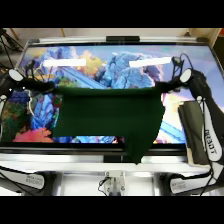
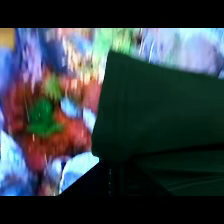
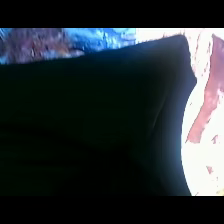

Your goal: Fold the shirts.

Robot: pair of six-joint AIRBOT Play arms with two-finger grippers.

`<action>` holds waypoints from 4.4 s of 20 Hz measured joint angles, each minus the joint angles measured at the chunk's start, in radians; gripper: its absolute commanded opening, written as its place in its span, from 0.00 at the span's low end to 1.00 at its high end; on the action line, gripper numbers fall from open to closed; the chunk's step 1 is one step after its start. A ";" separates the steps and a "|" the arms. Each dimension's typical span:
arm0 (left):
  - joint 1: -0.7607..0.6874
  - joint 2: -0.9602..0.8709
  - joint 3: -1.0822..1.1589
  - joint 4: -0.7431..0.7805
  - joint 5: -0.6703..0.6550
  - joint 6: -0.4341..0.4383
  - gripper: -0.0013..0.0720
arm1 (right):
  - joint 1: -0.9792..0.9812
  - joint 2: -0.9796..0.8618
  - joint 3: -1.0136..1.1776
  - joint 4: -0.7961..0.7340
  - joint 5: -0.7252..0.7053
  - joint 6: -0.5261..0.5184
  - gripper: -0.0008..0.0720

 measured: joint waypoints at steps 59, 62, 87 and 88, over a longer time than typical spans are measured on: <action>0.268 0.379 -0.822 -0.257 -0.048 0.210 0.07 | -0.171 0.645 -0.996 0.302 0.091 0.030 0.68; 0.268 0.378 -0.822 -0.259 -0.048 0.211 0.07 | -0.163 0.644 -1.022 0.341 0.042 0.030 0.60; 0.113 0.049 -0.123 -0.306 -0.040 0.022 0.07 | -0.074 -0.014 -0.028 0.278 -0.085 0.026 0.11; 0.106 0.019 -0.100 -0.307 -0.034 0.008 0.07 | -0.069 -0.060 0.013 0.283 -0.090 0.026 0.11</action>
